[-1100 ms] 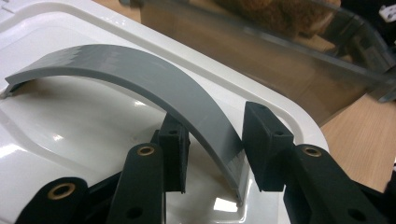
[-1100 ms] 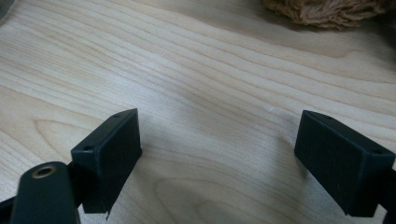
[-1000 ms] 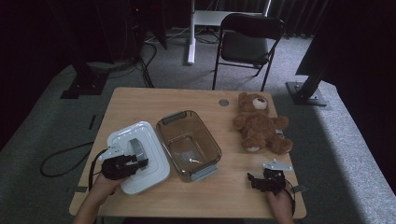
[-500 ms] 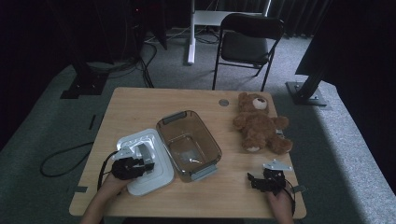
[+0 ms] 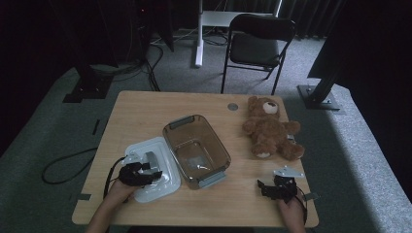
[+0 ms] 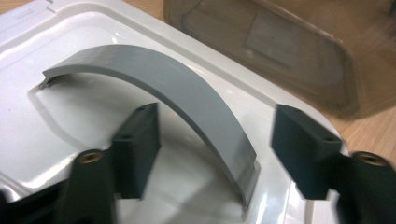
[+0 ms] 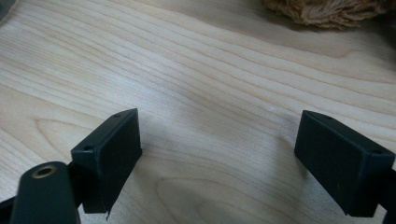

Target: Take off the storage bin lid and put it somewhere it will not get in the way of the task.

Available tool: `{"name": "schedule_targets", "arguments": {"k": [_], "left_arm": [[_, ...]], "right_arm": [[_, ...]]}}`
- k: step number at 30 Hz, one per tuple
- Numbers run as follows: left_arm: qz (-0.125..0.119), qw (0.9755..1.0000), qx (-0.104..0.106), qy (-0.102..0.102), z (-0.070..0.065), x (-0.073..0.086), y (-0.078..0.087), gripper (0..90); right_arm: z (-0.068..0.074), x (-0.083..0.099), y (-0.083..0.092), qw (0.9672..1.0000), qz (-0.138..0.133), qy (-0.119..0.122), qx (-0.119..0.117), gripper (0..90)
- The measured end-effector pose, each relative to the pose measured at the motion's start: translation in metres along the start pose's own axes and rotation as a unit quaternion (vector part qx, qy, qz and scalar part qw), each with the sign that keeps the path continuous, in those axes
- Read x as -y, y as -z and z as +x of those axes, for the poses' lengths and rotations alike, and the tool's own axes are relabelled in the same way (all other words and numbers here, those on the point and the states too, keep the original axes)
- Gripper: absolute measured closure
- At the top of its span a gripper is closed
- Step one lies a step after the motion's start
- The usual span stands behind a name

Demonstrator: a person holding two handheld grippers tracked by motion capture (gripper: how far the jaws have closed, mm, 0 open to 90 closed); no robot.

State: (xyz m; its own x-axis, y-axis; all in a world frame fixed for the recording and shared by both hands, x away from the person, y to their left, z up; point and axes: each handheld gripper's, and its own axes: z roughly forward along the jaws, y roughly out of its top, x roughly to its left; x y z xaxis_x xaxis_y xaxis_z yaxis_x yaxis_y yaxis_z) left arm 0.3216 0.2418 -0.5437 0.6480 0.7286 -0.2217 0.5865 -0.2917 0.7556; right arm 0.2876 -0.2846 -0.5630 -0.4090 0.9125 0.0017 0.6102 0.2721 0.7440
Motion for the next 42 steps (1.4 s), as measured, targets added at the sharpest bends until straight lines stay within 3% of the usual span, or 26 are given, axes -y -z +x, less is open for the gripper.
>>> {"name": "schedule_targets", "arguments": {"k": [5, 6, 15, 19, 22, 23, 26, 27, 29, 33, 37, 40, 41, 42], "left_arm": [[-0.014, 0.9999, -0.006, 0.001, 0.001, 0.001, 0.007, 24.1], [-0.016, 0.9996, -0.021, 0.001, 0.002, 0.002, 0.010, 24.1], [-0.027, 0.9978, -0.061, 0.005, 0.003, 0.004, 0.025, 14.2], [-0.025, 0.9955, -0.091, -0.001, 0.004, 0.008, 0.031, 11.1], [-0.024, 0.9925, -0.120, -0.004, 0.006, 0.011, 0.036, 10.2], [-0.027, 0.9913, -0.128, 0.004, 0.007, 0.013, 0.039, 9.7], [-0.028, 0.9890, -0.144, 0.018, 0.011, 0.017, 0.047, 8.3], [-0.022, 0.9893, -0.143, 0.020, 0.013, 0.018, 0.048, 2.0], [-0.022, 0.9883, -0.149, 0.026, 0.014, 0.019, 0.051, 1.0], [-0.006, 0.9832, -0.178, 0.041, 0.020, 0.030, 0.059, 1.0], [0.005, 0.9764, -0.207, 0.061, 0.026, 0.040, 0.064, 1.0], [0.008, 0.9727, -0.221, 0.071, 0.029, 0.047, 0.068, 1.0], [0.008, 0.9727, -0.221, 0.071, 0.029, 0.047, 0.068, 1.1], [0.015, 0.9702, -0.230, 0.075, 0.031, 0.051, 0.071, 1.1]], "right_arm": [[0.000, 0.000, 0.000, 1.0000, 0.000, 0.000, 0.000, 13.7], [0.000, 0.000, 0.000, 1.0000, 0.001, 0.000, 0.000, 13.7], [0.000, 0.000, 0.000, 1.0000, 0.000, 0.000, 0.000, 13.7], [0.000, 0.000, 0.000, 1.0000, 0.000, -0.001, 0.000, 13.7], [0.000, 0.000, 0.000, 1.0000, 0.000, -0.001, 0.000, 13.7], [0.000, 0.000, 0.000, 1.0000, 0.000, -0.001, 0.000, 13.7], [0.000, 0.000, 0.000, 1.0000, 0.000, -0.002, 0.001, 13.7], [0.000, 0.000, 0.000, 1.0000, 0.000, -0.002, 0.000, 13.6], [0.000, 0.000, 0.000, 1.0000, 0.000, -0.002, 0.000, 13.6], [0.000, 0.000, 0.000, 1.0000, 0.000, -0.001, 0.001, 13.6], [-0.002, 0.000, 0.000, 1.0000, -0.002, -0.006, -0.004, 13.6], [-0.003, 0.000, 0.004, 0.9999, -0.006, -0.003, -0.011, 13.7], [-0.003, 0.000, 0.004, 0.9999, -0.006, -0.003, -0.011, 13.7], [-0.003, 0.000, 0.007, 0.9998, -0.009, -0.003, -0.015, 14.0]]}}
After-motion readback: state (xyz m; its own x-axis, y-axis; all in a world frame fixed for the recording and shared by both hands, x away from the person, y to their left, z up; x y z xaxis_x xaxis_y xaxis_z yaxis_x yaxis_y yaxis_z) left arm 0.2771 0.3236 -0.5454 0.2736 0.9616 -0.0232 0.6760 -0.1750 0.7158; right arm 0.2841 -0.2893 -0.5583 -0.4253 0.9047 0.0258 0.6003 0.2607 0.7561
